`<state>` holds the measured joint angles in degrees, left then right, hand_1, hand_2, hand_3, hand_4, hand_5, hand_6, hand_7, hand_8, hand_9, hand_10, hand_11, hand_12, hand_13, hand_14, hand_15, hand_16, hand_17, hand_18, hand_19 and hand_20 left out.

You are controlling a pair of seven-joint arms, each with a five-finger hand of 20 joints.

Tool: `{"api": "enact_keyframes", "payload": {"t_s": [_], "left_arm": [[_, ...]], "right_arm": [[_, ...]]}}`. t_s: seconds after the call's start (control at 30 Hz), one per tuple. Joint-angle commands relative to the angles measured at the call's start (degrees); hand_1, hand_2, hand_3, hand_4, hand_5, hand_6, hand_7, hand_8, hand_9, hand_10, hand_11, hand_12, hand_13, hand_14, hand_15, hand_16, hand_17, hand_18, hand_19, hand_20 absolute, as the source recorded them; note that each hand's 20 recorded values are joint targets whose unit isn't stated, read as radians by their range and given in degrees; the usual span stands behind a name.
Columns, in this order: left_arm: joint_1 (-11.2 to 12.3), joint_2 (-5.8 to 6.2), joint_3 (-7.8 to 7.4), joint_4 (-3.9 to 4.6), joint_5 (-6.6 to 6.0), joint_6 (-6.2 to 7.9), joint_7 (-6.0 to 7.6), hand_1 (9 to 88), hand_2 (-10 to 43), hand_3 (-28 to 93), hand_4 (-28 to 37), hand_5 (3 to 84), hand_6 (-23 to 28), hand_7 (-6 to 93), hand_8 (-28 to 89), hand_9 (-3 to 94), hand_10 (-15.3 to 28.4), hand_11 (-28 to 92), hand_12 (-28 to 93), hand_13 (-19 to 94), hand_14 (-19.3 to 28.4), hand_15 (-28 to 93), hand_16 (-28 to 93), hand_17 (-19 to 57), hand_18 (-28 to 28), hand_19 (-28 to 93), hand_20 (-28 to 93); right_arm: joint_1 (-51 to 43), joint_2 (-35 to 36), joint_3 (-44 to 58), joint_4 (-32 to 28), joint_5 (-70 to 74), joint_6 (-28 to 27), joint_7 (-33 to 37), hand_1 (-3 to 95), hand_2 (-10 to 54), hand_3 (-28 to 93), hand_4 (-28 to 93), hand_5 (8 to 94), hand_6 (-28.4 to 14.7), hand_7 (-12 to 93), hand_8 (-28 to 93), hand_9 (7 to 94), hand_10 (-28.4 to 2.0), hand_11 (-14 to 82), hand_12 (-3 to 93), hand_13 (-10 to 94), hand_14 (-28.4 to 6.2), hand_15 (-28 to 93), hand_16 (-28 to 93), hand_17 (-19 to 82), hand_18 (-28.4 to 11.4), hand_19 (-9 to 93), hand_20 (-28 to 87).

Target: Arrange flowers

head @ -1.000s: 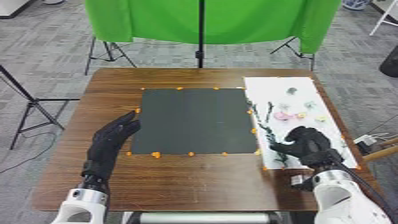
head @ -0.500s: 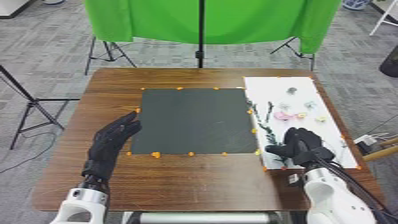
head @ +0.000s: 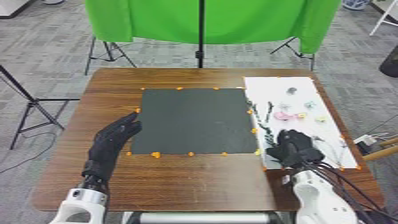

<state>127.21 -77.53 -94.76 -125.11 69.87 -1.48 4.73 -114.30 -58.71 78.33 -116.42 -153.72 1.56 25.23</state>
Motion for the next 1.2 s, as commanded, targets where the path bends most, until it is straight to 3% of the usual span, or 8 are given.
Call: {"api": "enact_keyframes", "payload": {"t_s": [0.03,0.17,0.43,0.67,0.77,0.93,1.1,1.2], "left_arm": [[0.5,0.08,-0.27,-0.10,0.15,-1.09,-1.49,26.8,-5.3,64,-19.4,43.9,2.2,9.4,-6,42.8,11.6,16,14,35,14.7,10,5,4.2,13.2,4,21],[0.6,-0.02,-0.52,-0.14,0.17,-1.57,-1.82,26.8,-5.3,64,-19.3,43.9,2.4,9.1,-6,42.6,11.8,16,14,35,14.8,10,5,4.0,13.2,4,21],[0.4,-0.08,-0.50,-0.05,0.18,-2.04,-1.79,27.0,-5.1,64,-19.1,43.7,2.8,8.3,-6,42.1,12.1,15,14,34,15.2,10,6,3.6,13.4,4,21],[0.0,1.60,-0.38,0.75,-1.84,0.63,-0.26,27.1,-4.8,63,-18.9,43.9,3.0,8.2,-5,42.2,12.2,15,15,34,15.4,10,6,3.5,13.5,4,21],[-0.7,2.96,-0.50,2.05,-3.98,2.72,1.30,27.2,-4.5,63,-18.9,44.1,2.9,8.2,-5,42.5,12.4,15,15,35,15.4,10,6,3.6,13.7,4,21],[-1.6,5.17,-0.27,5.04,-5.67,9.60,4.34,23.4,-1.8,63,-21.7,44.3,3.0,8.1,-6,42.6,12.4,15,14,33,14.7,9,5,5.1,12.6,2,20],[-3.2,6.41,-0.63,8.13,-6.46,11.84,5.58,18.5,1.7,64,-27.3,43.7,2.8,6.3,-6,41.4,12.4,13,13,29,12.7,7,3,4.4,10.7,1,18],[-3.8,6.83,-0.68,9.12,-6.87,12.61,6.11,16.8,2.9,65,-28.0,43.8,2.9,6.2,-6,41.5,12.4,12,13,29,12.4,7,3,4.3,10.1,1,17]], "right_arm": [[-1.8,-0.7,-2.2,5.6,0.3,-0.2,-1.4,79.7,-9.5,-18,42,76.9,-3.9,29,17,83.1,-14.4,30.2,35.0,88,-4.4,56,30,67,-7.2,90,41],[-1.9,-0.9,-1.6,5.7,1.2,-0.4,-1.4,86.0,-9.5,-28,59,80.1,-2.7,32,20,88.3,-11.6,27.5,41.8,92,-2.7,55,32,70,-6.4,92,39],[-0.8,-0.6,2.0,3.7,3.5,4.2,-1.3,86.2,-9.5,-28,67,79.5,-2.3,35,23,87.7,-11.5,32.9,43.7,93,-1.5,59,33,72,-6.0,93,42],[0.0,0.4,5.6,-2.7,9.9,7.7,-1.6,85.8,-9.5,-28,70,78.8,-2.3,37,23,86.9,-11.6,35.6,43.6,93,-1.4,60,32,73,-6.2,93,44],[1.1,0.1,5.0,-4.9,12.8,7.5,-1.7,85.7,-9.5,-28,70,78.6,-2.3,38,23,86.7,-11.6,36.4,43.3,93,-1.3,61,32,73,-6.2,93,45],[8.4,-2.3,-1.6,-4.9,16.1,6.1,-2.3,85.7,-9.5,-28,70,78.2,-2.2,39,23,86.4,-11.8,37.6,42.7,93,-1.4,61,32,73,-6.2,93,46],[18.9,-7.0,-10.8,-1.1,21.6,3.5,-2.4,85.8,-9.5,-28,70,78.0,-2.3,39,23,86.1,-12.0,38.3,42.3,93,-1.5,62,32,73,-6.3,93,47],[24.3,-10.3,-15.6,2.4,22.5,1.8,-3.3,85.9,-9.5,-28,71,78.0,-2.3,40,22,86.0,-12.1,38.5,42.2,93,-1.5,62,32,73,-6.3,93,47]]}}
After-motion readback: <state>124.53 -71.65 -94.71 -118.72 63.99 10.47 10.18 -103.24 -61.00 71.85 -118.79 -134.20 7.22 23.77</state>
